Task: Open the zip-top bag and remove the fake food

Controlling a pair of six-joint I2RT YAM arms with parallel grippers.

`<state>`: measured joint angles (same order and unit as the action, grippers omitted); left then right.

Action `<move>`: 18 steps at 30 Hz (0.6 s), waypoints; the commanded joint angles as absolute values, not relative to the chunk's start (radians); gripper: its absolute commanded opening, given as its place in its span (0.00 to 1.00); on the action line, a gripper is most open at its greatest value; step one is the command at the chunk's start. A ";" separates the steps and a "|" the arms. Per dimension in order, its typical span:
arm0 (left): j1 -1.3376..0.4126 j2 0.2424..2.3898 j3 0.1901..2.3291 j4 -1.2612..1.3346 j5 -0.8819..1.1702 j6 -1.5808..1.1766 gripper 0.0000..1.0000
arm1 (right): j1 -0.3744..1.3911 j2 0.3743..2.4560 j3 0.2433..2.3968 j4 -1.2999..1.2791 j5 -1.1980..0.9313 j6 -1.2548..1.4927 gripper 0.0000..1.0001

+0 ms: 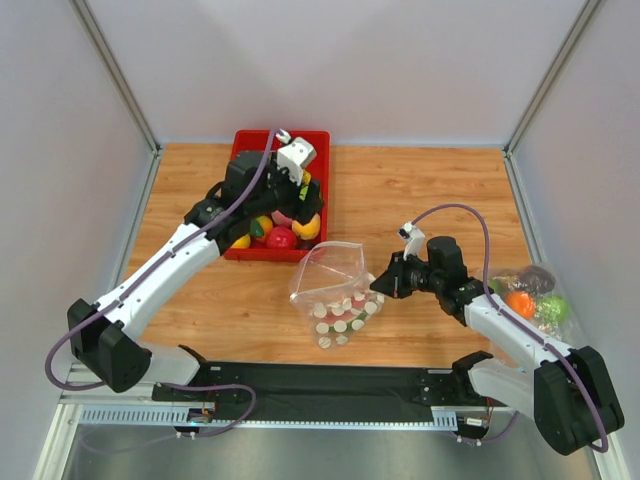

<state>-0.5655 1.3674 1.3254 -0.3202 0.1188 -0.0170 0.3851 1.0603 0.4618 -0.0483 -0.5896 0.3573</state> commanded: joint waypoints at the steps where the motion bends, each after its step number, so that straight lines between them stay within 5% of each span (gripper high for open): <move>1: -0.601 1.336 1.301 -0.319 0.346 0.052 0.80 | 0.391 1.058 0.499 -0.034 -0.571 0.337 0.00; 8: -0.661 1.385 1.266 -0.383 0.613 0.090 0.67 | 0.391 1.058 0.503 -0.043 -0.561 0.334 0.00; 18: -0.713 1.476 1.230 -0.394 0.673 0.078 0.50 | 0.390 1.058 0.502 -0.043 -0.560 0.333 0.00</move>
<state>-0.6792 1.4658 1.2350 -0.3916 0.6125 0.0551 0.3851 1.0603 0.4660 -0.0540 -0.5755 0.3500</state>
